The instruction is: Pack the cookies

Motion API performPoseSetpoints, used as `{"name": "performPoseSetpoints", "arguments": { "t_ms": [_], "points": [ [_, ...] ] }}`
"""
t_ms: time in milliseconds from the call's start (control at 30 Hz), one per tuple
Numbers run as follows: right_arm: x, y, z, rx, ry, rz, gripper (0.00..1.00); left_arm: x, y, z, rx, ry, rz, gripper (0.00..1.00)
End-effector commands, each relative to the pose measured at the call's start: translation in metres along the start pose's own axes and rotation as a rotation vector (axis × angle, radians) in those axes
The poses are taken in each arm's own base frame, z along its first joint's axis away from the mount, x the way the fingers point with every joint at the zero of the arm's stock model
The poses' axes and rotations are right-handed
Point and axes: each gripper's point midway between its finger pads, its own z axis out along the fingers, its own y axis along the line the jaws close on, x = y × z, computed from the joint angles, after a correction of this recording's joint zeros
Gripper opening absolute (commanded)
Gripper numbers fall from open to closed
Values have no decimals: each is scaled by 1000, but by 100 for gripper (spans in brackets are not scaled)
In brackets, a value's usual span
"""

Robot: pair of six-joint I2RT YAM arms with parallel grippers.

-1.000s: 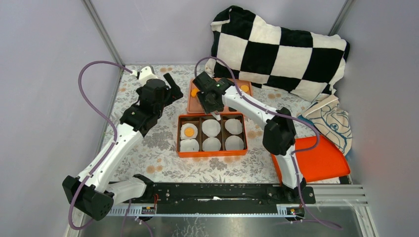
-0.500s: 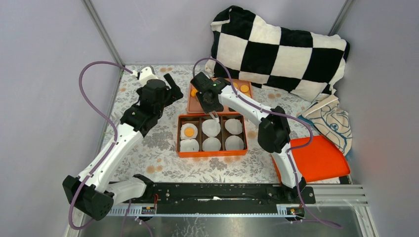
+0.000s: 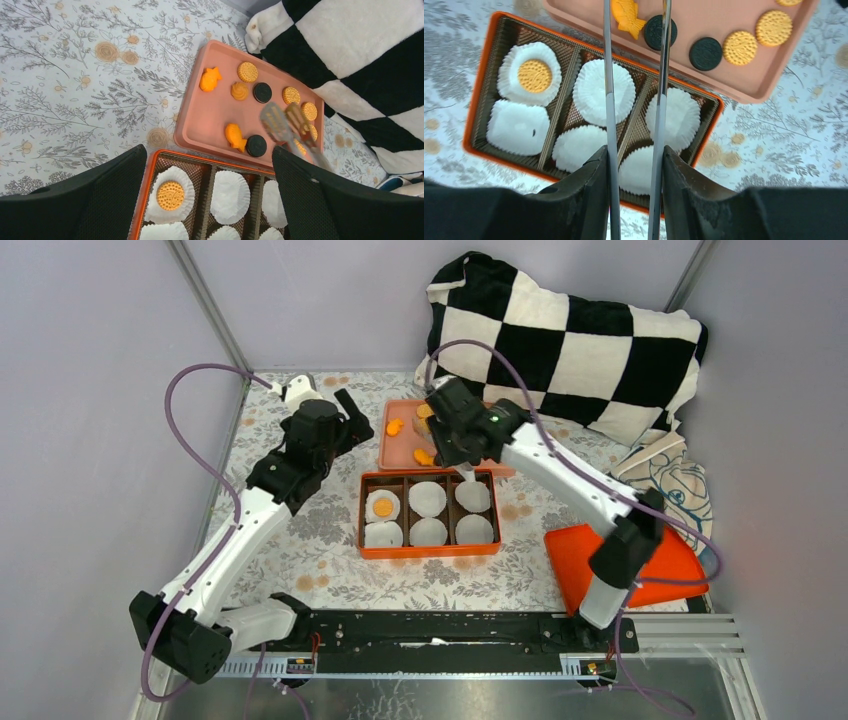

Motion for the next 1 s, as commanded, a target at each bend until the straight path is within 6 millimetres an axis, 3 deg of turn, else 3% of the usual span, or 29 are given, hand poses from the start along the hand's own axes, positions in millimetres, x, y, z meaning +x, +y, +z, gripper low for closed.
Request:
{"name": "performPoseSetpoints", "arguments": {
  "t_ms": [0,167,333,633,833,967],
  "points": [
    [4,4,-47,-41,-83,2,0,8,-8,8,30,24,-16,99],
    [54,35,-66,-101,-7,-64,0,13,-9,10,40,36,-16,99],
    [99,49,-61,-134,83,-42,1,19,-12,11,56,54,-20,99],
    [105,36,-41,-38,86,-64,4,18,-11,10,58,48,-12,99],
    [105,40,-36,-36,110,-76,49,19,-10,11,55,50,0,99],
    [97,39,-40,-31,76,-66,55,18,-13,11,77,47,5,99]
  ]
}}
